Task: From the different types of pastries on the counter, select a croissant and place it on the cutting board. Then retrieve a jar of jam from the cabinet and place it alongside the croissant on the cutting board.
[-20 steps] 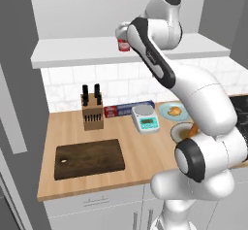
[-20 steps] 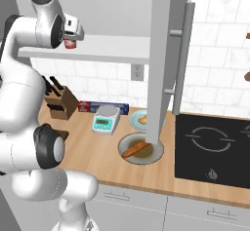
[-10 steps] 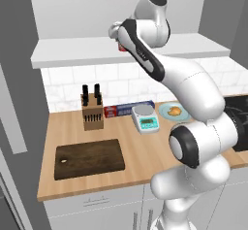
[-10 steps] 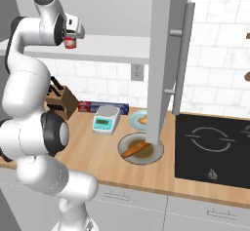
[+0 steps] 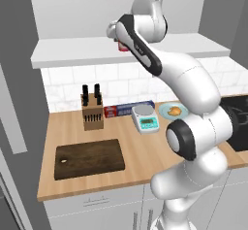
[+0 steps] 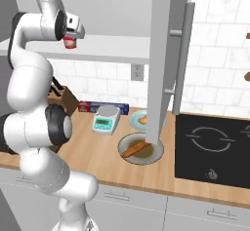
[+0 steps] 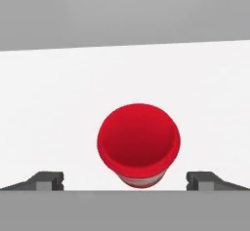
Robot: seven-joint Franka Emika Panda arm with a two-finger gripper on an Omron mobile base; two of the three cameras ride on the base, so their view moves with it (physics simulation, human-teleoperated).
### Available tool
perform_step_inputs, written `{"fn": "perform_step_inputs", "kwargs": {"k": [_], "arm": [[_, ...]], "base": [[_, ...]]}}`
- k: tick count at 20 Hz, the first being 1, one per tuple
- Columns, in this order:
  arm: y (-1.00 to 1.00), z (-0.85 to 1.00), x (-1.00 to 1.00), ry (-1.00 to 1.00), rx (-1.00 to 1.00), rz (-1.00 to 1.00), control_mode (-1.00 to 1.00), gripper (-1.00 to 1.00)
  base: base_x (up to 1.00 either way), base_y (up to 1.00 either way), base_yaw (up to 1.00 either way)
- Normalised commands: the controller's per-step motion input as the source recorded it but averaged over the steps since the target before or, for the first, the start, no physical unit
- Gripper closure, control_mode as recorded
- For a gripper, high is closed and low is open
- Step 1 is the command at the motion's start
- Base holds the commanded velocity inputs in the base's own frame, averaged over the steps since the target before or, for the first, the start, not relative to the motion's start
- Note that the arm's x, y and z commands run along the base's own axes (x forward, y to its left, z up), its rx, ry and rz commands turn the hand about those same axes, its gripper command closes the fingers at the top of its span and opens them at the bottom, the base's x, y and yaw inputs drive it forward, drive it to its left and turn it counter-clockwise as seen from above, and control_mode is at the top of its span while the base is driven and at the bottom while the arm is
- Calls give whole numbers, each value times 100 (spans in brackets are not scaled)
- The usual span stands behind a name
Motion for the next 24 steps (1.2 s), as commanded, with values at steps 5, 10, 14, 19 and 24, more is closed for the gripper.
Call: {"fn": "perform_step_inputs", "kwargs": {"k": [5, 10, 14, 19, 24], "arm": [[-4, -9, 6, 1, -1, 0, -100, -100], [-8, -3, 0, 0, -4, 0, -100, -100], [-3, -7, 0, 2, 0, 0, -100, -100], [0, -24, 4, 6, 0, 0, -100, -100], [0, -5, 42, 0, 0, 0, -100, -100]], "base": [[0, 0, 0], [0, 0, 0], [0, 0, 0], [0, 0, 0], [0, 0, 0]]}}
